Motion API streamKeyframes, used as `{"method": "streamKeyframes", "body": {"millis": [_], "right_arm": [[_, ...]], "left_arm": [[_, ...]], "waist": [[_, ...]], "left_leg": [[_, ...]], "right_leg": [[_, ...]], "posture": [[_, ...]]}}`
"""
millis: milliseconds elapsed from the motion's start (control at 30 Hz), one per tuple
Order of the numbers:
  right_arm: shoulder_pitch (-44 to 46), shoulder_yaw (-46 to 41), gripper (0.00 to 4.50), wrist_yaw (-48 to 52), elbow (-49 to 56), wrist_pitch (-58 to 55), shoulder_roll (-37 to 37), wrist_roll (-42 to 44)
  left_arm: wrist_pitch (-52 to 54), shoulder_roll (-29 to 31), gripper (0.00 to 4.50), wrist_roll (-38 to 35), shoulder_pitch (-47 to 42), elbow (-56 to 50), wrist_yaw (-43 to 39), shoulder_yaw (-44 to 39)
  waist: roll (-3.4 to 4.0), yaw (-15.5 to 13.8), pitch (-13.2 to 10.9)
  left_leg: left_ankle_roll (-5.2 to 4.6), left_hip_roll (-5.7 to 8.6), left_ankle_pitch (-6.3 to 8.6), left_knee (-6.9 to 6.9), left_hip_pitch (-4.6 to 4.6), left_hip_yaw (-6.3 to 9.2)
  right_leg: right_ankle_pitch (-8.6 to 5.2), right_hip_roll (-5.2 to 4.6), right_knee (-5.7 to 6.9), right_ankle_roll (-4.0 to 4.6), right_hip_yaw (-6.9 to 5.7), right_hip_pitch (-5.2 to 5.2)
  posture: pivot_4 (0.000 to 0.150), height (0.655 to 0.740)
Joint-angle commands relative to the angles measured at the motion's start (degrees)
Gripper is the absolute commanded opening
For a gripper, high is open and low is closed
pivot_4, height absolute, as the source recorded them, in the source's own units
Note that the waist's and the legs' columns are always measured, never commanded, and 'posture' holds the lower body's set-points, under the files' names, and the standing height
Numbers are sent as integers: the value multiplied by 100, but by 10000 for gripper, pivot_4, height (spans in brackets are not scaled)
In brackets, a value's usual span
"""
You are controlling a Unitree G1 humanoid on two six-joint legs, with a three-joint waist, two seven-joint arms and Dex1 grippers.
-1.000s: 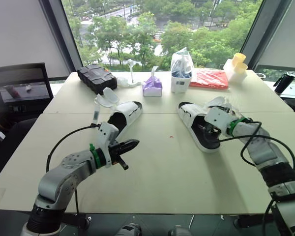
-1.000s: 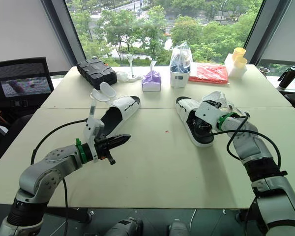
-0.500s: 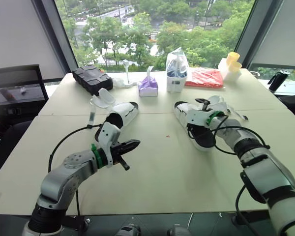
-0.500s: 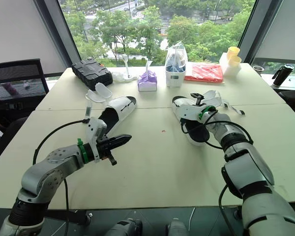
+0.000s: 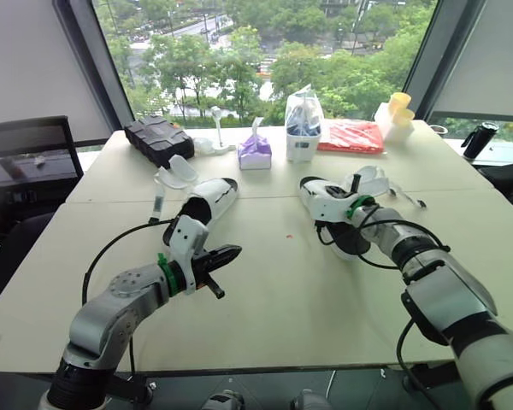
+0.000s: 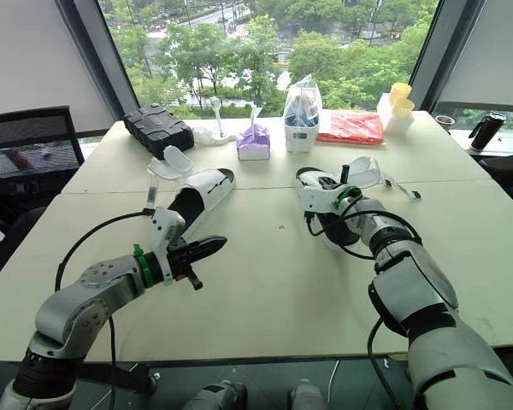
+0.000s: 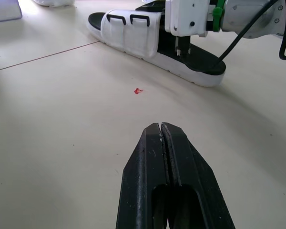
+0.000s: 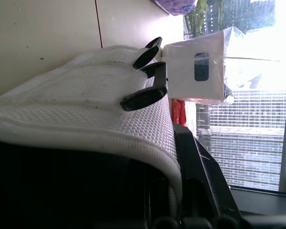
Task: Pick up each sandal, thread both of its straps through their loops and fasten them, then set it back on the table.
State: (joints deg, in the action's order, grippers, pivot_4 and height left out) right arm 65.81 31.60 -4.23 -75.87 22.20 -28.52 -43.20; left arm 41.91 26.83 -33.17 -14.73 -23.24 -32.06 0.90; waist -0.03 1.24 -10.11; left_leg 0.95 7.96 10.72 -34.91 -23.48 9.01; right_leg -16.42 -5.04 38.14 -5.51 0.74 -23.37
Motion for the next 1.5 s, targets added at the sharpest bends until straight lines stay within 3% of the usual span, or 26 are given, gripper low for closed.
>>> {"method": "streamKeyframes", "body": {"millis": [33,233,533,967,1333,1433,1500], "right_arm": [[321,175,275,-336,177,307,-93,-230],[273,896,275,-1133,940,1853,-712,-1063],[462,1758,275,-3094,2399,4105,-1813,-2629],[624,2593,275,-4752,2757,4739,-1507,-3972],[685,3205,275,-5322,2560,4690,-1101,-4402],[682,3279,9902,-5238,2425,4881,-1070,-4369],[697,3235,19969,-5034,2225,5043,-1052,-4213]], "left_arm": [[-87,-9,0,-66,-59,-148,26,-210],[-43,107,0,-258,-153,5,-106,-534],[-242,250,0,-170,-423,501,-399,-631],[-387,128,0,-50,-503,535,-378,-570],[-175,215,0,-133,-322,253,-381,-503],[-159,299,0,-78,-288,235,-509,-328],[-214,363,0,3,-269,266,-597,-207]], "waist": [[0,1,0],[0,-14,-1],[-9,-11,-7],[-15,-16,-9],[-17,-10,-9],[-18,-12,-8],[-18,-14,-8]], "left_leg": [[0,-1,0,1,0,-4],[2,-4,-1,9,0,-26],[3,-12,-1,19,2,-82],[38,-61,-21,64,5,-112],[65,-87,-37,92,8,-119],[66,-90,-38,93,12,-119],[67,-90,-38,93,12,-119]], "right_leg": [[0,0,0,0,4,-2],[1,3,0,1,21,-13],[1,4,2,0,67,-35],[22,49,5,32,92,-73],[38,75,10,58,98,-95],[39,79,10,59,98,-91],[40,90,10,60,101,-92]], "posture": [[1500,7400],[1500,7400],[1500,7400],[1500,7400],[1500,7400],[1500,7400],[1500,7400]]}}
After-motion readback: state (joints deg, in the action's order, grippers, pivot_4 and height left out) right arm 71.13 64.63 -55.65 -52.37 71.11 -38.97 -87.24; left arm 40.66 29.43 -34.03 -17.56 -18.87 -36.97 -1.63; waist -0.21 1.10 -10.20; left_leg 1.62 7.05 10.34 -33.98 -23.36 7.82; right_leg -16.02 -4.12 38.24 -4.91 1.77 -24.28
